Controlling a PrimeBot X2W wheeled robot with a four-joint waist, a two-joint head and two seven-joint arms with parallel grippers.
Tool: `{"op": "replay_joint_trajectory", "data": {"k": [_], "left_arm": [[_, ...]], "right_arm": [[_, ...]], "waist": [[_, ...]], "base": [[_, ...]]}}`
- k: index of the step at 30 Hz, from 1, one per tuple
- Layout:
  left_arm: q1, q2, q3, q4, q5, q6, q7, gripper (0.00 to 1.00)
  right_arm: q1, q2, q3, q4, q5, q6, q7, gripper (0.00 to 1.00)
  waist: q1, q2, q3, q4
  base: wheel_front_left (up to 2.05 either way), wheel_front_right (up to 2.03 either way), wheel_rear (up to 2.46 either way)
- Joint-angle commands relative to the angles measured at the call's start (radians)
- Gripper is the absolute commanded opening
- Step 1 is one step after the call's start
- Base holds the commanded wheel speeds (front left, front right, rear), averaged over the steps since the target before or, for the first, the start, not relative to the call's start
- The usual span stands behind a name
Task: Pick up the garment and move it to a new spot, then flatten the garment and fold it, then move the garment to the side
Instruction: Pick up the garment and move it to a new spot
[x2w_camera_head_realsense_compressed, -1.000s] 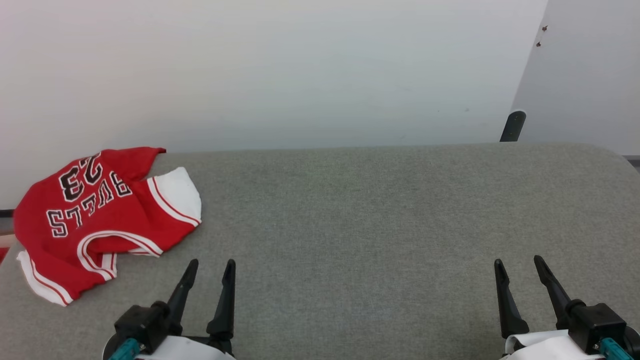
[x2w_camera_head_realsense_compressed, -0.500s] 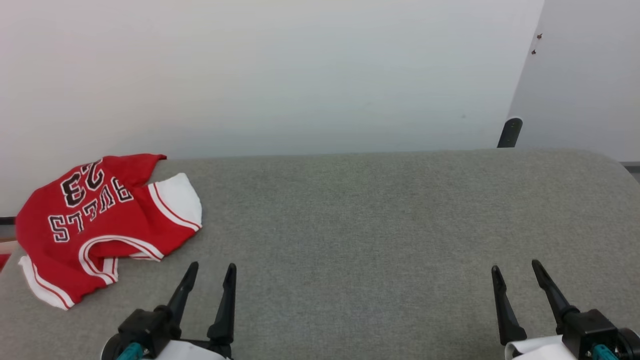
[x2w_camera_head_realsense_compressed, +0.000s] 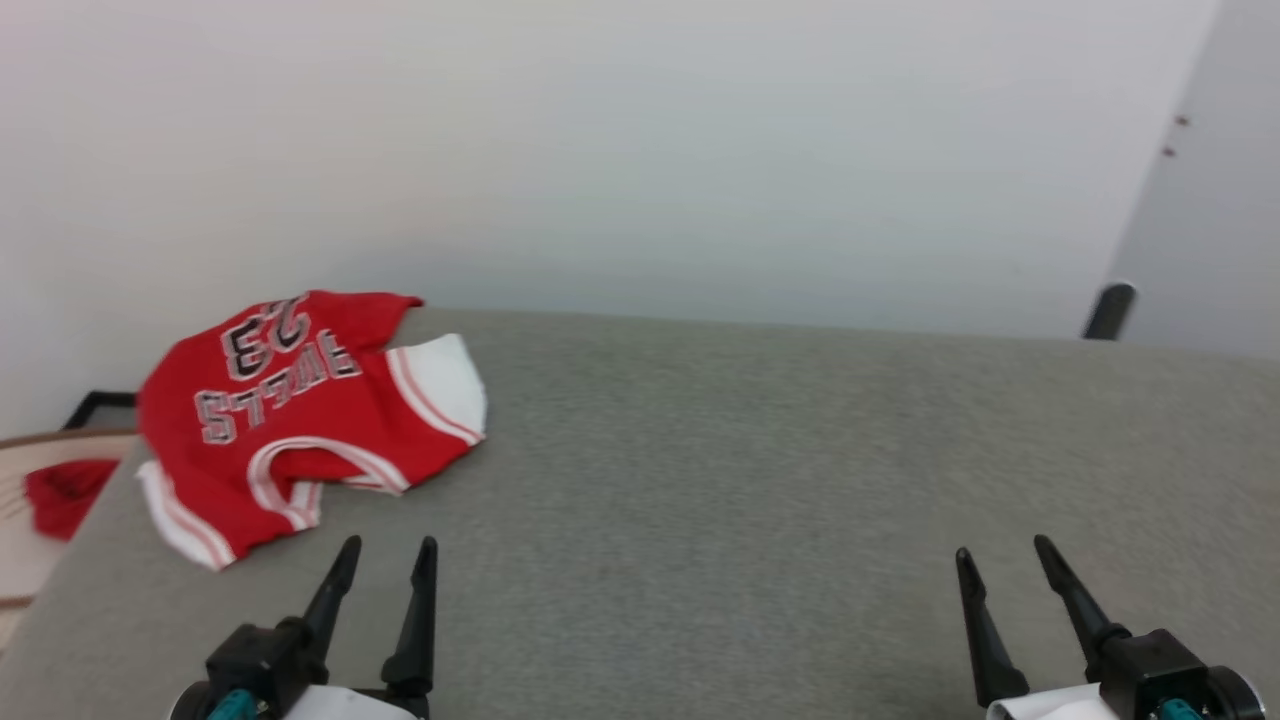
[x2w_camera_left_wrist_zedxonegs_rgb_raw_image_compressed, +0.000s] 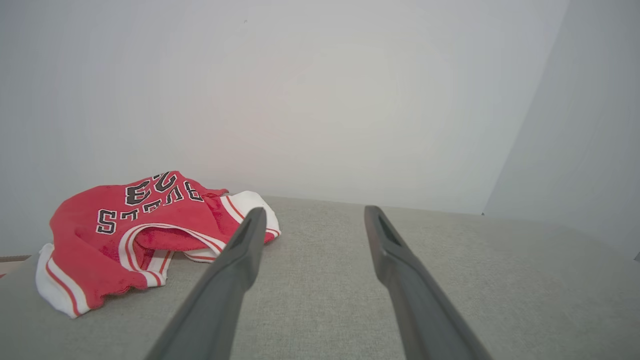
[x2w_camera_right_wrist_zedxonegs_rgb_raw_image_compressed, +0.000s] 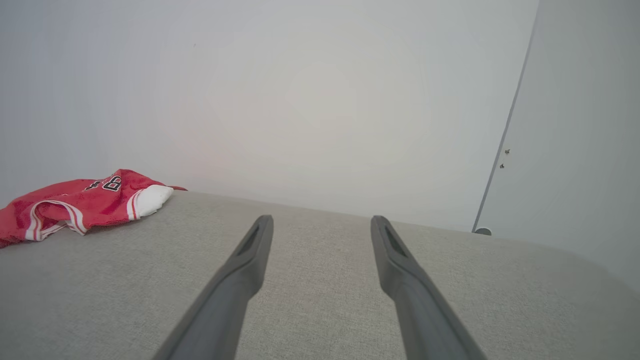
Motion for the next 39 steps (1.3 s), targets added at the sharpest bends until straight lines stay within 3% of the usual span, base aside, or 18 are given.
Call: {"op": "replay_joint_trajectory", "data": {"k": [1,12,18,28,39], "left_arm": [[0.004,0.003,0.006,0.003,0.006,0.001,-0.001,1.0],[0.043,0.03,0.049,-0.009,-0.004,0.022,0.0,1.0],[0.035,0.033,0.055,-0.021,-0.044,0.017,0.024,1.0],[-0.102,0.124,0.071,-0.049,-0.152,0.005,0.18,1.0],[-0.441,0.283,0.107,0.039,-0.303,-0.001,0.491,1.0]], "right_arm": [[0.011,-0.001,0.01,0.005,0.01,0.0,-0.002,1.0],[-0.008,0.0,0.089,0.035,0.062,0.0,-0.005,1.0],[-0.008,0.0,0.099,0.039,0.062,0.0,-0.006,1.0],[-0.03,-0.002,0.109,0.031,0.022,0.0,-0.002,1.0],[-0.115,-0.052,0.111,-0.047,-0.003,0.0,0.031,1.0]], "waist": [[-0.0001,-0.0001,-0.02,0.07],[-0.0001,-0.0001,-0.046,0.244],[-0.0001,-0.0001,-0.037,0.279],[-0.0001,-0.0001,0.05,0.23],[-0.0001,-0.0001,0.265,0.115]], "base": [[0.0,0.0,0.0],[0.0,0.0,0.0],[0.0,0.0,0.0],[0.0,0.0,0.0],[0.0,0.0,0.0]]}}
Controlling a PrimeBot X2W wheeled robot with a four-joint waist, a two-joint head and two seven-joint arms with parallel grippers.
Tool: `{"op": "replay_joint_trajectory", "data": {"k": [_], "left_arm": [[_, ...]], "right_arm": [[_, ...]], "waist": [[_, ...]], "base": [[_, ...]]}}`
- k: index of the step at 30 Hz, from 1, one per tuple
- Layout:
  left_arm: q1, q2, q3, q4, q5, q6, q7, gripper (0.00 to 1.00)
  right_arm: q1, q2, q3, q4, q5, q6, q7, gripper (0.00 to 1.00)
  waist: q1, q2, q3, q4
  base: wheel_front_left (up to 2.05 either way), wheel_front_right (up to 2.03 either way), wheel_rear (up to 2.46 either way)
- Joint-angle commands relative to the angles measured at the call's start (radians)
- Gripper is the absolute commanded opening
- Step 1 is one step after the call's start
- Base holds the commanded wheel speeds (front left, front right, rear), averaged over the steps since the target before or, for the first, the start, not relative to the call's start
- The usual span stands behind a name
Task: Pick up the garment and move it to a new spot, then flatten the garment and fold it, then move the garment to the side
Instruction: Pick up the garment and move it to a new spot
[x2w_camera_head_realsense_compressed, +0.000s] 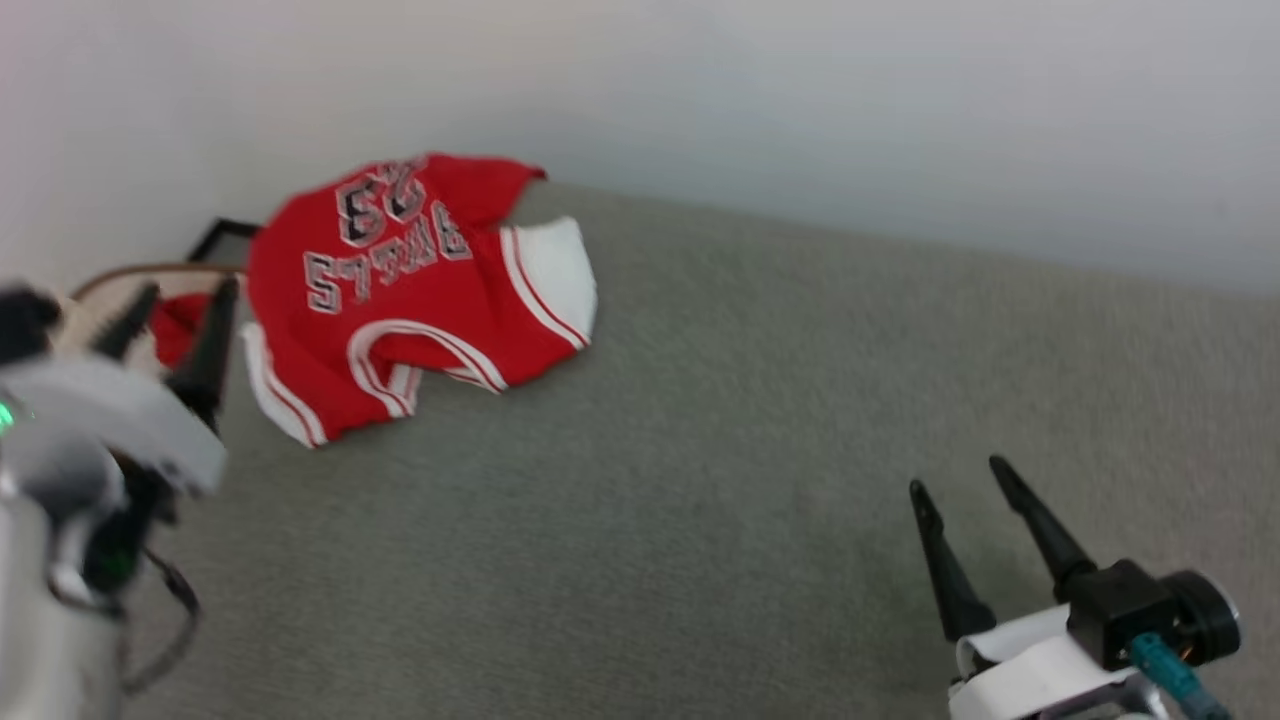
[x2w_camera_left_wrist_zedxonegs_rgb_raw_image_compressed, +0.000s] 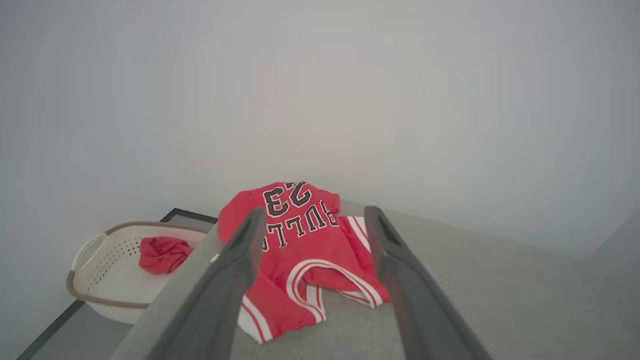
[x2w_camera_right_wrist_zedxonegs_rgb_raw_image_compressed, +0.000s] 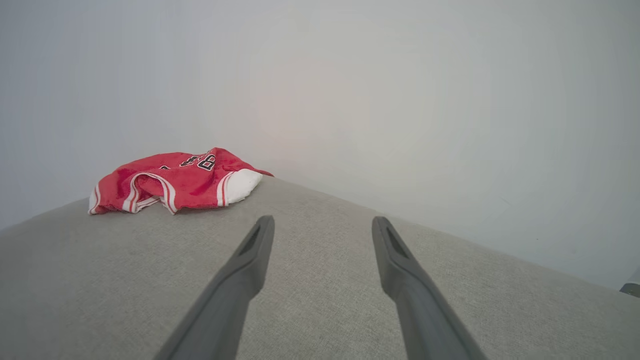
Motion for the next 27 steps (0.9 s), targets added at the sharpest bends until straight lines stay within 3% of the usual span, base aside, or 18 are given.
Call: {"op": "replay_joint_trajectory", "data": {"k": [1,11,27], "left_arm": [[-0.068,0.023,0.003,0.036,-0.023,-0.005,0.056,1.0],[-0.328,0.129,-0.008,0.243,-0.068,0.007,0.28,1.0],[-0.535,0.198,-0.087,0.516,-0.035,0.057,0.506,1.0]], "right_arm": [[-0.027,-0.013,-0.005,-0.016,-0.008,0.0,0.002,1.0],[-0.093,-0.032,-0.003,-0.069,-0.009,0.0,0.008,1.0],[-0.14,-0.04,-0.014,-0.179,-0.01,0.0,0.032,1.0]], "waist": [[-0.0001,0.0,0.133,-0.09],[-0.0001,0.0,0.296,-0.201],[-0.0001,0.0,0.468,-0.301]], "base": [[0.0,0.0,0.0],[0.0,0.0,0.0],[0.0,0.0,0.0]]}}
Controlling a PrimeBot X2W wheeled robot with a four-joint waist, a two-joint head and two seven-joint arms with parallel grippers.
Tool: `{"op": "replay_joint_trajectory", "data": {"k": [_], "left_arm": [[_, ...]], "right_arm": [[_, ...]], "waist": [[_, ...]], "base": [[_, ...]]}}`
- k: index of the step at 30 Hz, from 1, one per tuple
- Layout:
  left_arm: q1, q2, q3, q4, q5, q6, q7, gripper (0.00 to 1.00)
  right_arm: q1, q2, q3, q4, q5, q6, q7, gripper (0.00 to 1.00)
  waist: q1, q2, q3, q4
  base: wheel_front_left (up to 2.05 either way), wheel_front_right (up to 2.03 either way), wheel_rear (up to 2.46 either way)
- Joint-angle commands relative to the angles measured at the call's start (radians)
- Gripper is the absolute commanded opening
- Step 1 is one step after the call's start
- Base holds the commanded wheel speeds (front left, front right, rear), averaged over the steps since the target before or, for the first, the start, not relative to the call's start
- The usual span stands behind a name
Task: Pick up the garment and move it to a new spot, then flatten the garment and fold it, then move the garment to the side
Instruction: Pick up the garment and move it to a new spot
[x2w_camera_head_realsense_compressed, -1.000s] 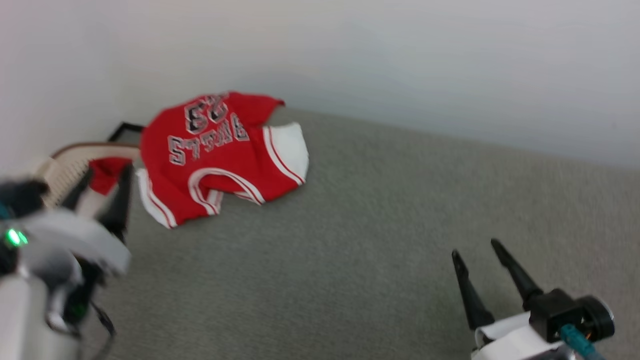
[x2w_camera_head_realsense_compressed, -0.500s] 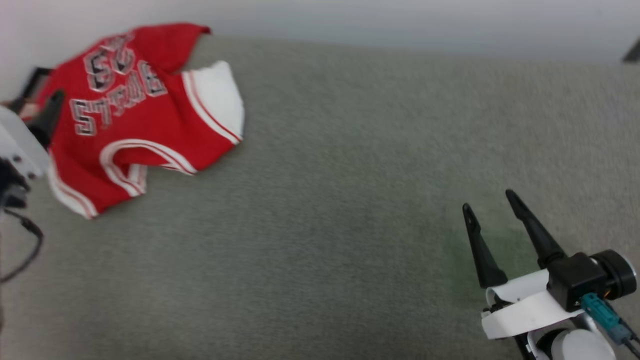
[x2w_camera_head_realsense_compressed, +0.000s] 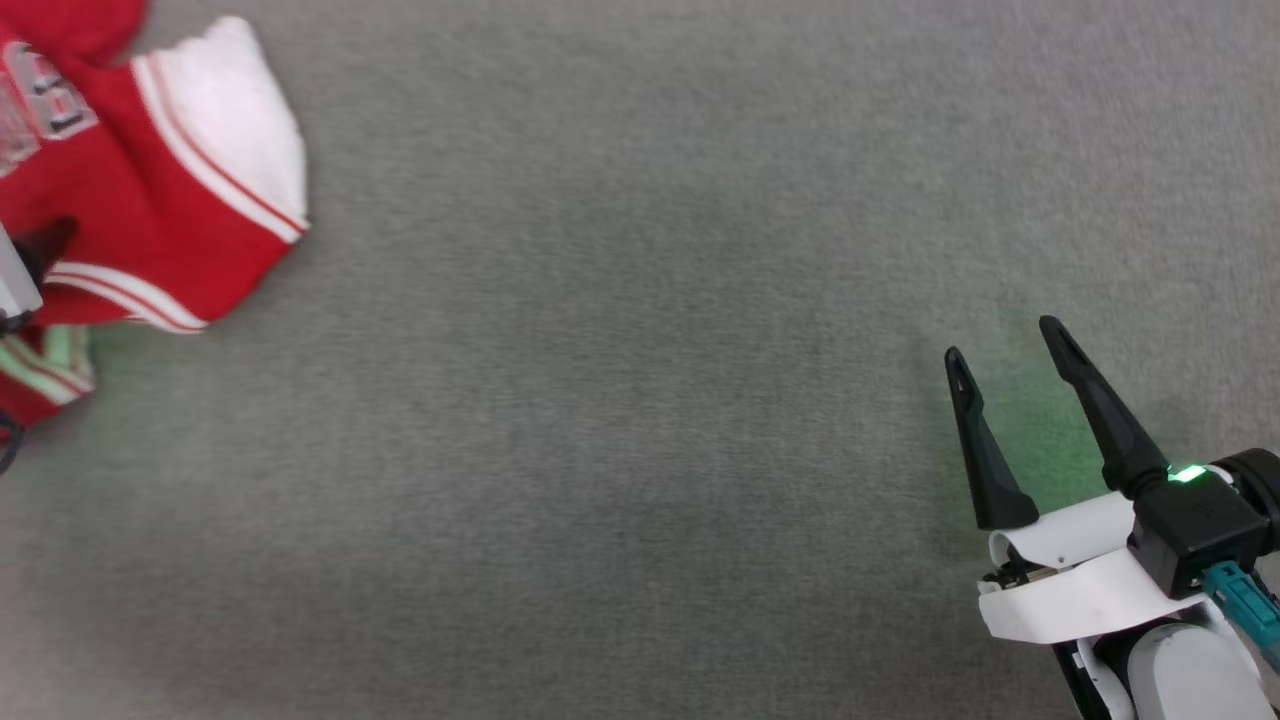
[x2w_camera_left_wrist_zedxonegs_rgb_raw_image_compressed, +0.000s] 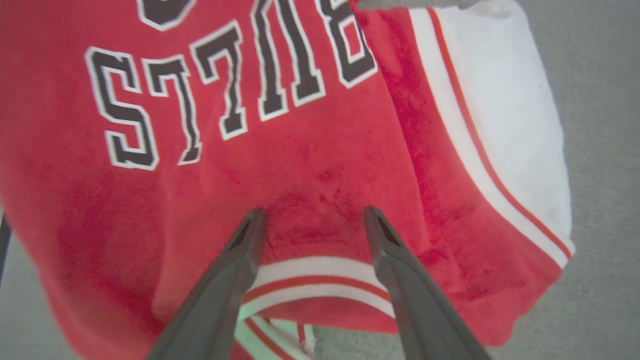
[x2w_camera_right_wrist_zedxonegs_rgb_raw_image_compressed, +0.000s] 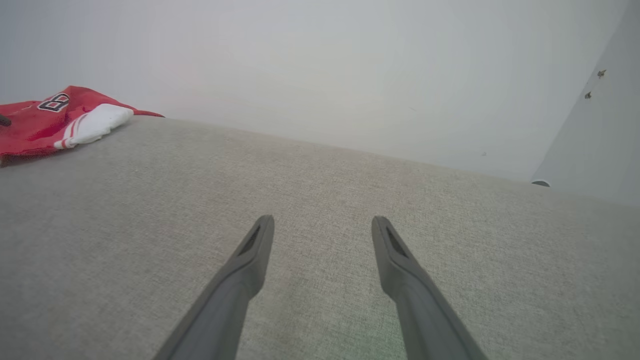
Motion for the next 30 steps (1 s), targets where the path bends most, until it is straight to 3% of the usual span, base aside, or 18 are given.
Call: {"op": "replay_joint_trajectory", "data": {"k": [1,8,13,15,16,30], "left_arm": [[-0.016,0.003,-0.009,0.019,0.007,0.008,0.016,1.0],[-0.035,-0.004,-0.043,0.125,0.02,0.037,0.086,1.0],[-0.026,-0.031,-0.063,0.179,0.021,0.022,0.078,1.0],[-0.025,-0.044,-0.07,0.198,0.022,0.018,0.072,0.15],[-0.028,-0.048,-0.068,0.204,0.021,0.02,0.059,0.0],[-0.146,0.015,-0.134,0.184,0.113,-0.017,-0.139,0.0]], "right_arm": [[-0.018,-0.004,0.0,-0.01,-0.003,0.0,0.003,1.0],[-0.021,-0.005,-0.002,-0.046,-0.005,0.0,0.021,1.0],[-0.013,-0.003,-0.009,-0.065,-0.01,0.0,0.027,1.0],[-0.014,-0.004,-0.016,-0.069,-0.011,0.0,0.03,1.0],[-0.014,-0.002,-0.021,-0.069,-0.011,0.0,0.03,1.0],[0.017,0.022,-0.038,-0.006,0.008,0.0,0.016,1.0]], "waist": [[-0.0001,0.0,0.062,-0.056],[-0.0001,0.0,0.099,-0.078],[-0.0001,0.0,0.107,-0.082],[-0.0001,0.0,0.105,-0.078],[-0.0001,0.0,0.102,-0.074],[-0.0001,0.0,-0.071,0.008]], "base": [[0.0,0.0,0.0],[0.0,0.0,0.0],[0.0,0.0,0.0],[0.0,0.0,0.0],[0.0,0.0,0.0],[0.0,0.0,0.0]]}}
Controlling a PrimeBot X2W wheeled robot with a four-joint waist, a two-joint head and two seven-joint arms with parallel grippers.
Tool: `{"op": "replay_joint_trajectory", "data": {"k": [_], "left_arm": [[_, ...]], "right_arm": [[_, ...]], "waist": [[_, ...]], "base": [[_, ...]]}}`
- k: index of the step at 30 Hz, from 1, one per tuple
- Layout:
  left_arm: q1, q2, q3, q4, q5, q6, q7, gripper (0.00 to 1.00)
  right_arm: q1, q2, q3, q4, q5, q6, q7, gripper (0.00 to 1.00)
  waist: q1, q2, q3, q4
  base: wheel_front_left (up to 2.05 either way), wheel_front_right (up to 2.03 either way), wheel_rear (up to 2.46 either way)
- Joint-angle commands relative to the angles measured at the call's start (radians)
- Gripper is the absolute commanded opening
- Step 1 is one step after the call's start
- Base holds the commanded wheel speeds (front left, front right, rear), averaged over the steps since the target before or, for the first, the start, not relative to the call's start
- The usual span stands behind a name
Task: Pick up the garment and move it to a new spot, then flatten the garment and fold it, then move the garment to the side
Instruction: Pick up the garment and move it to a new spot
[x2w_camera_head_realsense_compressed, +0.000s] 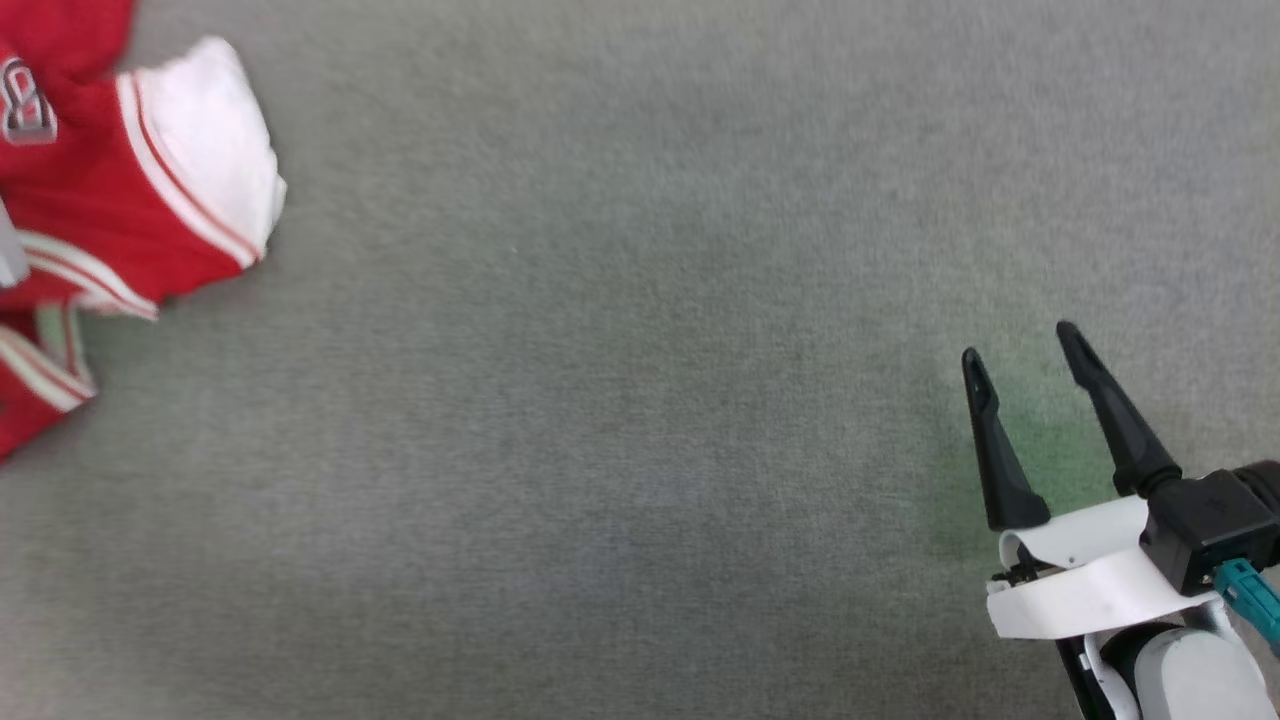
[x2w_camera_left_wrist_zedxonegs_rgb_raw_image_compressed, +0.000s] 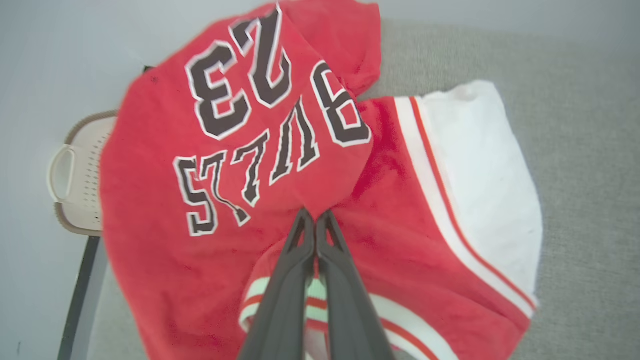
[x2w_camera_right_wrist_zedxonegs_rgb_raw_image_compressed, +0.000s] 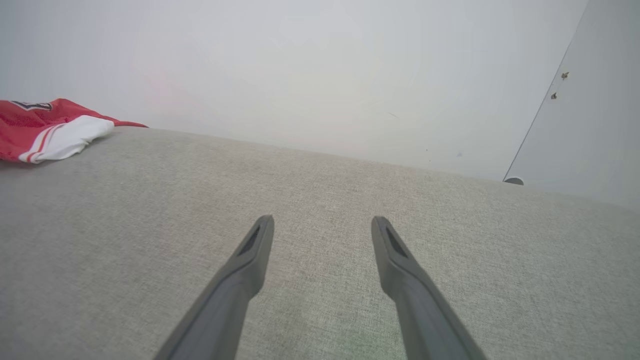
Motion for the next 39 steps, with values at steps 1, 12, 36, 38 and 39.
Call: {"op": "replay_joint_trajectory", "data": {"k": [1,12,36,38,39], "left_arm": [[-0.018,0.006,-0.011,-0.004,0.019,-0.006,-0.031,0.0],[-0.104,0.0,-0.085,-0.034,0.072,-0.035,-0.24,0.0],[-0.066,-0.103,-0.21,-0.306,0.02,-0.015,-0.205,0.0],[-0.046,-0.11,-0.216,-0.35,0.01,-0.007,-0.183,0.0],[-0.035,-0.12,-0.216,-0.372,0.0,-0.003,-0.172,0.0]], "right_arm": [[0.016,0.005,-0.006,0.013,0.006,0.0,-0.009,1.0],[0.082,0.029,-0.003,0.084,0.029,0.0,-0.028,1.0],[0.168,0.041,-0.145,0.06,0.006,0.0,-0.019,1.0],[0.171,0.041,-0.167,0.051,-0.001,0.0,-0.015,1.0],[0.173,0.041,-0.182,0.049,-0.005,0.0,-0.013,1.0]], "waist": [[0.0,0.0,-0.088,0.045],[0.0,0.0,-0.307,0.106],[0.0,0.0,-0.465,0.049],[0.0,0.0,-0.464,0.029],[0.0,0.0,-0.463,0.02]], "base": [[0.0,0.0,0.0],[0.0,0.0,0.0],[0.0,0.0,0.0],[0.0,0.0,0.0],[0.0,0.0,0.0]]}}
